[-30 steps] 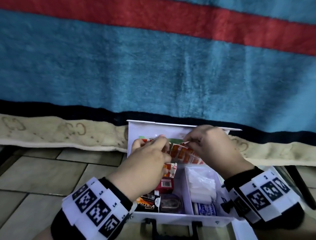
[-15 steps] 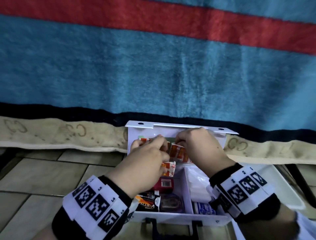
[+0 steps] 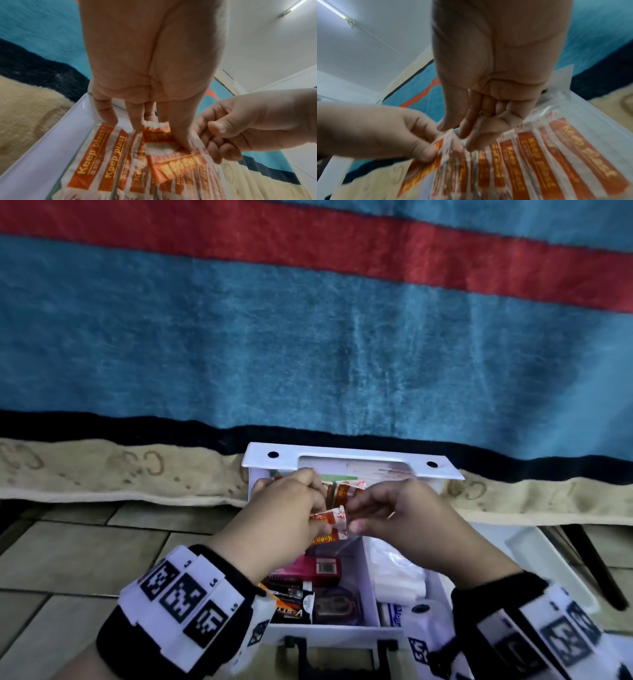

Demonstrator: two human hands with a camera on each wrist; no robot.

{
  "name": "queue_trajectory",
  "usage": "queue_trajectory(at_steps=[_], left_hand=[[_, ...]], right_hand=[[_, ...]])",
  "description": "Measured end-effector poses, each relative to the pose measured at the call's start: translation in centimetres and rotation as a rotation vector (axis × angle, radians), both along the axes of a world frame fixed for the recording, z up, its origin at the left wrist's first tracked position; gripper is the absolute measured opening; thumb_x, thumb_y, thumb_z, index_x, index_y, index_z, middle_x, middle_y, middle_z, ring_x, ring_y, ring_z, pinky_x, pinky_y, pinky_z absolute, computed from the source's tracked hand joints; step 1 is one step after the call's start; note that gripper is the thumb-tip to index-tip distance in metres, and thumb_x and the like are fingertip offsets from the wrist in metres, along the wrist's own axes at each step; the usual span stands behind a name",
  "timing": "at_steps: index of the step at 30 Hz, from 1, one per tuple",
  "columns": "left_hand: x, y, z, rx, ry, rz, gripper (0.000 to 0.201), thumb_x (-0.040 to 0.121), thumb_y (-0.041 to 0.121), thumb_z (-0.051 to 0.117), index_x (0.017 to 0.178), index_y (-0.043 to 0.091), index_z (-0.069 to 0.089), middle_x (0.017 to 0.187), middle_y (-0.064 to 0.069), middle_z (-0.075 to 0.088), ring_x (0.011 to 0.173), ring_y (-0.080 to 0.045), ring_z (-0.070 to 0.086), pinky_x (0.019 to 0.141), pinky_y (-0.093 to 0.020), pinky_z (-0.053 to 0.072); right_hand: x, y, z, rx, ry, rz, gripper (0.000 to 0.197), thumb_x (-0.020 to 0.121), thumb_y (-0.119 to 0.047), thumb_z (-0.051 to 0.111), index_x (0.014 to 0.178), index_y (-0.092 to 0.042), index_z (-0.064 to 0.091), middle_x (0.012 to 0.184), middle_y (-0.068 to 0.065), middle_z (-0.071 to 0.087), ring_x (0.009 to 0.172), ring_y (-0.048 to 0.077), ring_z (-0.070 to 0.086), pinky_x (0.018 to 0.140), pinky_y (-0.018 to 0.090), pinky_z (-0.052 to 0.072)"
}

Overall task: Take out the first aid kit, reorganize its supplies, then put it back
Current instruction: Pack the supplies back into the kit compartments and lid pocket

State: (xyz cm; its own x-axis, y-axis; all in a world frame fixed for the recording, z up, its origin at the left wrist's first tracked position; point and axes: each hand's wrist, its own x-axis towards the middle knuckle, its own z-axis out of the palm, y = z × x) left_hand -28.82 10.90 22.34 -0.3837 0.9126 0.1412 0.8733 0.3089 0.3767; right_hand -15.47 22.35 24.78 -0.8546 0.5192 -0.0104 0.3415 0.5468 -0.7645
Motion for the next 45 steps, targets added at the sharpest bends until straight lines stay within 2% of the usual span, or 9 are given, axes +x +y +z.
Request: queue_trajectory(at_steps=[8, 14, 20, 24, 28, 30, 34, 39, 45], left_hand=[[0.6, -0.2, 0.8, 0.003, -0.025, 0.014, 0.018, 0.077, 0.039, 0.071, 0.085, 0.035, 0.056, 0.114, 0.018, 0.047, 0.121, -0.003, 0.041, 0.090, -0.029, 0.024], [1.2, -0.2, 0.9, -0.001, 0.019, 0.022, 0.056, 0.088, 0.037, 0.058, 0.136, 0.039, 0.030, 0.131, 0.015, 0.040, 0.122, -0.008, 0.043, 0.101, -0.035, 0.026], [1.2, 0.2, 0.9, -0.132, 0.110, -0.008, 0.054, 0.090, 0.040, 0.056, 0.139, 0.040, 0.033, 0.125, 0.013, 0.033, 0.112, -0.008, 0.043, 0.103, -0.036, 0.024], [1.1, 0.1, 1.0, -0.162, 0.102, -0.017, 0.054, 0.089, 0.041, 0.057, 0.138, 0.042, 0.035, 0.126, 0.013, 0.033, 0.114, -0.007, 0.044, 0.105, -0.037, 0.024], [1.1, 0.0, 1.0, -0.177, 0.107, -0.016, 0.054, 0.088, 0.042, 0.058, 0.138, 0.043, 0.035, 0.125, 0.014, 0.034, 0.114, -0.008, 0.044, 0.103, -0.037, 0.025], [1.1, 0.1, 1.0, -0.178, 0.105, -0.014, 0.055, 0.088, 0.043, 0.058, 0.138, 0.043, 0.036, 0.124, 0.014, 0.034, 0.114, -0.008, 0.045, 0.104, -0.037, 0.025], [1.0, 0.0, 0.9, -0.177, 0.089, -0.012, 0.054, 0.087, 0.043, 0.059, 0.137, 0.043, 0.037, 0.121, 0.015, 0.034, 0.112, -0.007, 0.045, 0.107, -0.039, 0.025], [1.1, 0.0, 0.9, -0.177, 0.102, -0.008, 0.054, 0.087, 0.043, 0.058, 0.137, 0.042, 0.037, 0.121, 0.015, 0.033, 0.112, -0.006, 0.044, 0.107, -0.039, 0.025], [1.1, 0.1, 0.9, -0.196, 0.106, -0.009, 0.055, 0.087, 0.043, 0.059, 0.137, 0.043, 0.037, 0.121, 0.014, 0.034, 0.112, -0.006, 0.045, 0.109, -0.042, 0.025]], right_hand=[[0.1, -0.5, -2.2, 0.134, 0.036, -0.032, 0.024, 0.081, -0.014, 0.071, 0.065, -0.029, 0.061, 0.060, -0.011, 0.062, 0.054, -0.003, 0.055, 0.054, 0.008, 0.042], [2.1, 2.4, -1.3, 0.122, 0.208, -0.242, 0.020, 0.083, -0.004, 0.063, 0.072, -0.020, 0.063, 0.061, -0.005, 0.062, 0.052, 0.001, 0.052, 0.055, 0.018, 0.044], [1.9, 4.0, 0.3, 0.274, 0.364, -0.391, 0.015, 0.086, -0.010, 0.064, 0.078, -0.022, 0.063, 0.071, -0.010, 0.067, 0.059, -0.009, 0.060, 0.059, 0.004, 0.046], [1.3, 4.0, 0.1, 0.461, 0.268, -0.347, 0.010, 0.087, -0.013, 0.063, 0.089, -0.020, 0.070, 0.078, -0.004, 0.071, 0.070, 0.010, 0.066, 0.072, 0.029, 0.055], [0.8, 4.0, -0.1, 0.462, 0.400, -0.399, 0.010, 0.088, -0.011, 0.063, 0.093, -0.015, 0.071, 0.077, -0.009, 0.064, 0.069, 0.005, 0.061, 0.067, 0.007, 0.045], [0.6, 3.9, -0.2, 0.435, 0.429, -0.408, 0.009, 0.088, -0.012, 0.063, 0.093, -0.014, 0.070, 0.078, -0.007, 0.066, 0.069, 0.005, 0.061, 0.067, 0.008, 0.045], [0.7, 3.7, -0.7, 0.559, 0.258, -0.338, 0.011, 0.088, -0.014, 0.062, 0.093, -0.019, 0.071, 0.076, -0.008, 0.066, 0.068, 0.008, 0.062, 0.059, 0.008, 0.041], [0.4, 3.4, -0.7, 0.703, 0.069, -0.207, 0.019, 0.090, -0.016, 0.058, 0.101, -0.020, 0.072, 0.102, -0.001, 0.072, 0.093, 0.019, 0.065, 0.081, 0.030, 0.052], [-0.6, 3.2, -0.2, 0.741, -0.136, -0.171, 0.028, 0.083, -0.005, 0.061, 0.096, -0.026, 0.073, 0.100, -0.002, 0.065, 0.092, 0.020, 0.063, 0.076, 0.034, 0.054]])
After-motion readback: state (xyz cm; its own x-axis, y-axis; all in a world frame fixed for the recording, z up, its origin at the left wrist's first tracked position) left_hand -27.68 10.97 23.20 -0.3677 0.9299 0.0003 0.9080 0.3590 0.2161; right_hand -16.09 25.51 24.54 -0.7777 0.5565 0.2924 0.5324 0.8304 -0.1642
